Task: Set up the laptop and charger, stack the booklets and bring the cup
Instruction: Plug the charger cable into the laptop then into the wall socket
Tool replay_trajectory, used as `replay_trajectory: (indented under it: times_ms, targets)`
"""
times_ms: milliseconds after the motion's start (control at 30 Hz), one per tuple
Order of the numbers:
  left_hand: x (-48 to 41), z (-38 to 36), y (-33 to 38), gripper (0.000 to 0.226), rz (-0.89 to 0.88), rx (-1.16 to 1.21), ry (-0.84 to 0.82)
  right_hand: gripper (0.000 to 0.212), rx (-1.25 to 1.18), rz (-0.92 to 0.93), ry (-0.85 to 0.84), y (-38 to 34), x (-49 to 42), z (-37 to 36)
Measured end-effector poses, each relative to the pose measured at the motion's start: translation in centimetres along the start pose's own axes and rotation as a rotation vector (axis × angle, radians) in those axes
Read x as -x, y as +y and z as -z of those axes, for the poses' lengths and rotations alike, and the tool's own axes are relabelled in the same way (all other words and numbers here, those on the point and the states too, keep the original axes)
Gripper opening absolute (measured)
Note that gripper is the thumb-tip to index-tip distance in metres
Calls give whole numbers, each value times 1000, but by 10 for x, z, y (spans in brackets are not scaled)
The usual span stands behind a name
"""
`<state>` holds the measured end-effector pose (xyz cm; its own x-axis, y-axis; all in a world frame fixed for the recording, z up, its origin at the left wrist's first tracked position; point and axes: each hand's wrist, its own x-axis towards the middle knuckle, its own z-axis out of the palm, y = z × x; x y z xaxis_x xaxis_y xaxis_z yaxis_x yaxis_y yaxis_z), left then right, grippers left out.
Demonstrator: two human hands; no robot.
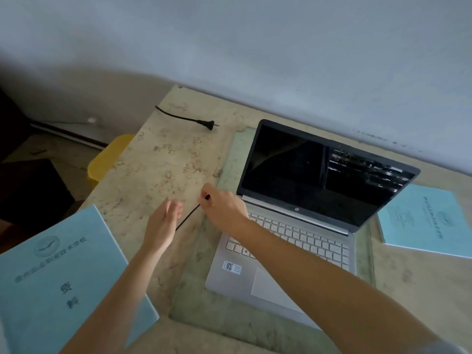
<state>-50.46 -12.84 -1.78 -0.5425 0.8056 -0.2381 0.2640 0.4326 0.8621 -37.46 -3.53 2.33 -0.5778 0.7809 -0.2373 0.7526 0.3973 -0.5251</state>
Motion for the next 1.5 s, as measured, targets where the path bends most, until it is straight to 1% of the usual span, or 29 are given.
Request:
replay_trajectory:
  times_ms: [67,133,200,267,367,433,533,567,667,733,800,900,1000,1100,1167,1200,1233,1367,1433,1500]
  targets:
    - [17,-7,13,44,9,93,-38,18,-107,-90,78,2,13,6]
    - [35,-14,23,44,-8,114,-105,19,-212,-168,158,9,29,13]
    - [57,-26,34,43,-31,121,-247,14,-341,-241,194,21,49,17]
    - [80,-42,44,43,-27,161,-419,12,-441,-306,171,39,71,17]
    - [115,-69,51,32,-34,149,-538,16,-528,-380,107,71,104,15]
    - [134,-83,51,35,-111,35,-588,18,-591,-426,59,93,126,17]
    - [158,-106,51,34,-277,-197,-693,30,-678,-501,-46,125,159,25]
    - [166,-116,52,33,-313,-260,-730,29,-686,-520,-69,136,171,29]
    - [190,-146,60,37,-422,-441,-830,16,-721,-552,-122,173,200,43]
    - [201,-171,67,41,-484,-534,-890,13,-722,-568,-160,198,215,51]
    - [206,-183,72,45,-542,-573,-917,19,-663,-578,-148,210,222,55]
    - [209,-215,94,42,-646,-608,-920,22,-628,-603,-35,245,238,65]
    - [200,-239,115,39,-735,-574,-846,23,-651,-620,103,276,244,74]
    - [182,-256,123,43,-771,-556,-723,24,-598,-602,213,295,239,81]
    - [166,-265,125,53,-807,-597,-634,22,-565,-589,264,303,232,82]
    - [158,-269,125,60,-808,-642,-622,20,-555,-588,281,307,227,83]
    - [151,-271,126,70,-796,-699,-641,19,-551,-585,294,309,223,83]
    - [125,-278,123,102,-717,-938,-815,19,-542,-561,356,316,205,81]
    - [116,-280,123,113,-690,-1036,-854,19,-551,-561,371,318,197,80]
    - [111,-281,124,119,-683,-1104,-862,19,-549,-563,374,320,191,79]
